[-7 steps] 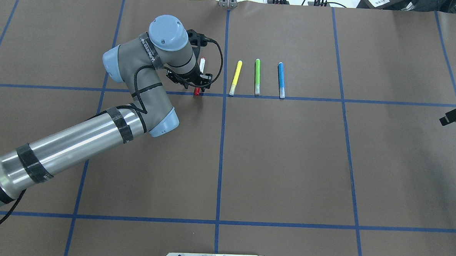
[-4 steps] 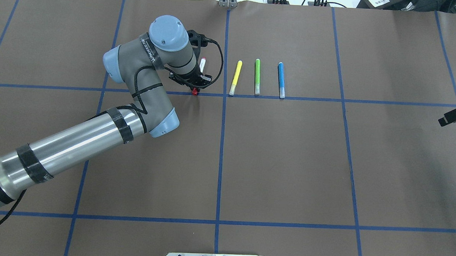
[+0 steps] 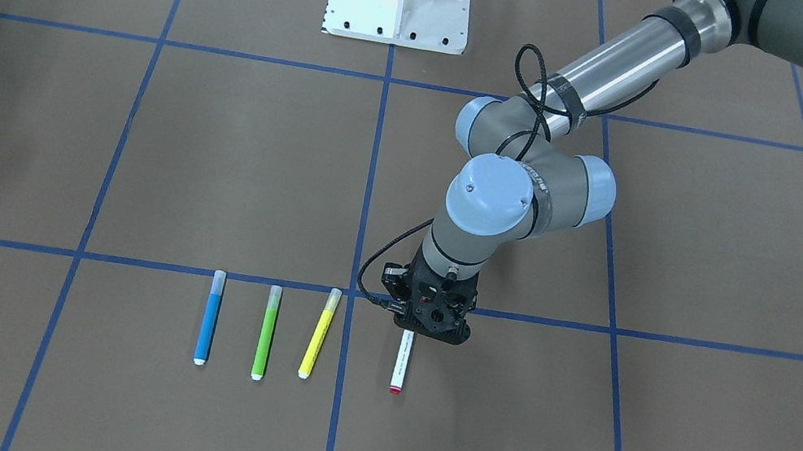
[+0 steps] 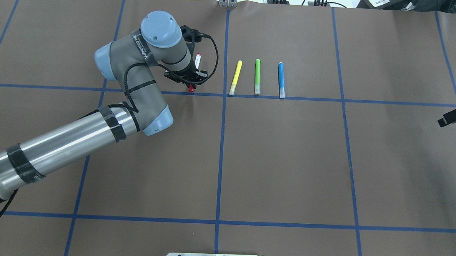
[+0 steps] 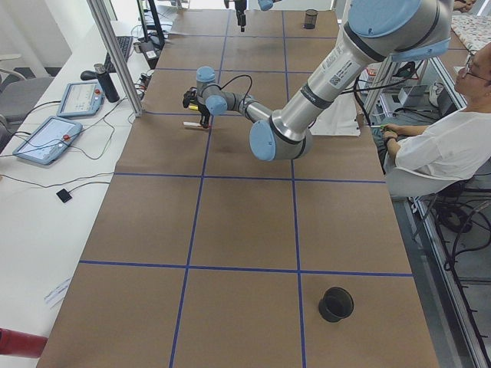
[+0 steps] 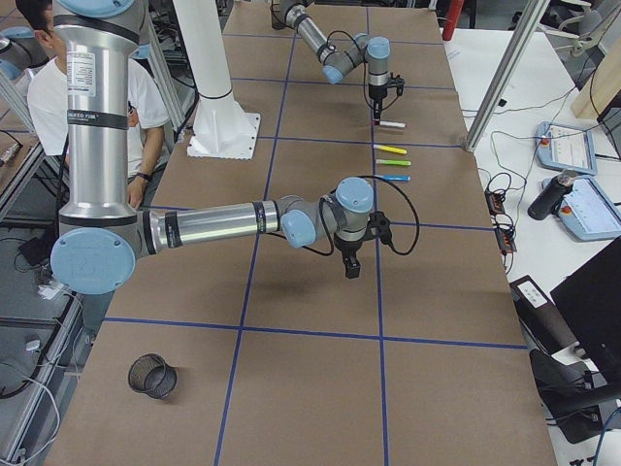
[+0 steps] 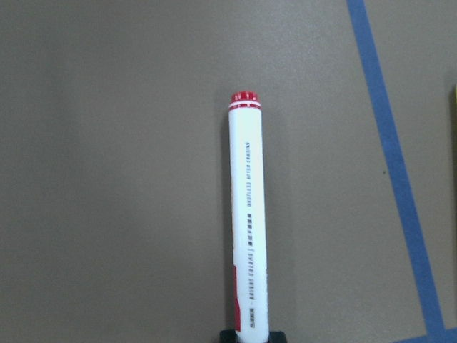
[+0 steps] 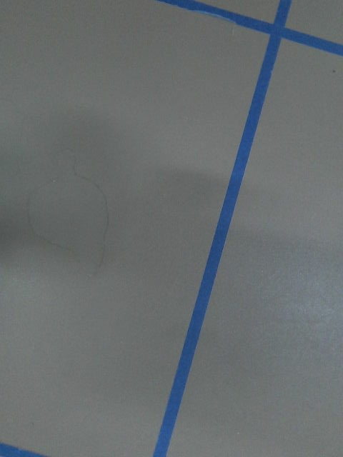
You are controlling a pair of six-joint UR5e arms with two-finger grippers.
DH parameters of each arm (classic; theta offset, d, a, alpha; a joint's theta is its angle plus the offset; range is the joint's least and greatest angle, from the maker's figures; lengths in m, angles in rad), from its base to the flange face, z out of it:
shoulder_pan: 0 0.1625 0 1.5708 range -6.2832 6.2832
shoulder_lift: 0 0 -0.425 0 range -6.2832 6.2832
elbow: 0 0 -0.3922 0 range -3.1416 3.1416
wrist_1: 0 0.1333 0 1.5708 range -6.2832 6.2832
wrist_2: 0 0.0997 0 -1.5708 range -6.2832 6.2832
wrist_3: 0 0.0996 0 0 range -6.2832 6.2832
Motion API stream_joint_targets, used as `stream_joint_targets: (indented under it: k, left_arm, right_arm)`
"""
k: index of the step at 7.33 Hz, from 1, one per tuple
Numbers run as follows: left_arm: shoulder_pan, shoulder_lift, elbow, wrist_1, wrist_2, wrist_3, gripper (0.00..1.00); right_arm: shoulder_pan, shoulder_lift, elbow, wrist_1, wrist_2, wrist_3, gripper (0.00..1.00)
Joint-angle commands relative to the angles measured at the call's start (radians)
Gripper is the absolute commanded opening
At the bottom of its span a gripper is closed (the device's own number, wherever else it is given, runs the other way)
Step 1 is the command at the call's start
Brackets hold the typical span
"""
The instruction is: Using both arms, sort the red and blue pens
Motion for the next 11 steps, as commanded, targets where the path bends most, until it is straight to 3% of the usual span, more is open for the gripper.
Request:
stream_joint_targets:
  k: [1,4,7,9,11]
  left_arm:
    - [-0.068,0.126,-0.108,0.001,-0.006,0.004,0.00]
    - [-0.267,0.286,-0.182,-0.001,-0.078,0.151,0.00]
    - [-0.416,0.554,-0.267,0.001,-0.095,0.320,0.00]
    - [-0.536,0.656,-0.258,0.004,-0.206,0.389,0.00]
    - [-0.648,0.685,-0.252,0.222,-0.213,0.729,0.00]
  right_arm:
    - [-0.001,0.000,-0.002,0.001,-0.002,0.000,1.00]
    - [-0.001,0.000,-0.002,0.001,-0.003,0.000,1.00]
    - [-0.001,0.000,-0.003,-0.001,-0.006,0.000,1.00]
    - [-0.023,0.003,0.004,0.002,-0.003,0.121,1.00]
    - [-0.040,0.017,-0.002,0.002,-0.008,0.133,1.00]
